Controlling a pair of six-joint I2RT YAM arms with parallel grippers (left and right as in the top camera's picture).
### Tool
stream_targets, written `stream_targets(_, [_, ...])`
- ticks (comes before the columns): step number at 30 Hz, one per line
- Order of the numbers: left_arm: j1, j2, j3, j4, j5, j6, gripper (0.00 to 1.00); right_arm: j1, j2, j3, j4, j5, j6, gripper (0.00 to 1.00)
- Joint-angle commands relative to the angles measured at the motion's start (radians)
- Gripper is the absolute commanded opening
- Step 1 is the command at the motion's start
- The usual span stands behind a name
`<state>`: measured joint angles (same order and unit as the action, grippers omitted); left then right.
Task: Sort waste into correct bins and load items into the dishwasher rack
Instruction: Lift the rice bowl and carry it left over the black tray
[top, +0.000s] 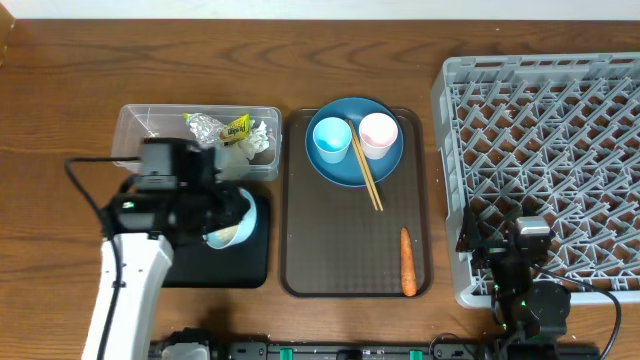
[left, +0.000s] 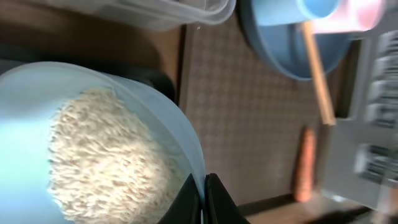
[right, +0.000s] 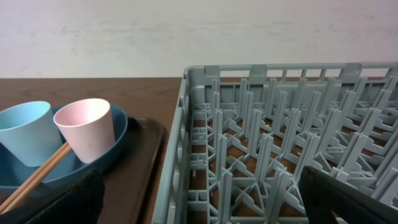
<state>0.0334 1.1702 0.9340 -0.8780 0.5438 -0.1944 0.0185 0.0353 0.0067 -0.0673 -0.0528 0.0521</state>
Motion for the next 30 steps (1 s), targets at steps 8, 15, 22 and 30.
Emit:
stream_targets(8, [0.379,-0.010,-0.136,0.000,0.505,0.299,0.06,-0.001,0.000,-0.001,-0.004,0.000,-0.005,0.99])
stream_targets(15, [0.545,-0.006,-0.212,0.000,0.647,0.408,0.06,-0.001,0.000,-0.001,-0.004,0.000,-0.005,0.99])
stream_targets(22, [0.594,0.022,-0.222,0.000,0.796,0.411,0.06,-0.001,0.000,-0.001,-0.004,0.000,-0.005,0.99])
stream_targets(30, [0.600,0.034,-0.222,0.000,0.904,0.419,0.06,-0.001,0.000,-0.001,-0.004,0.000,-0.005,0.99])
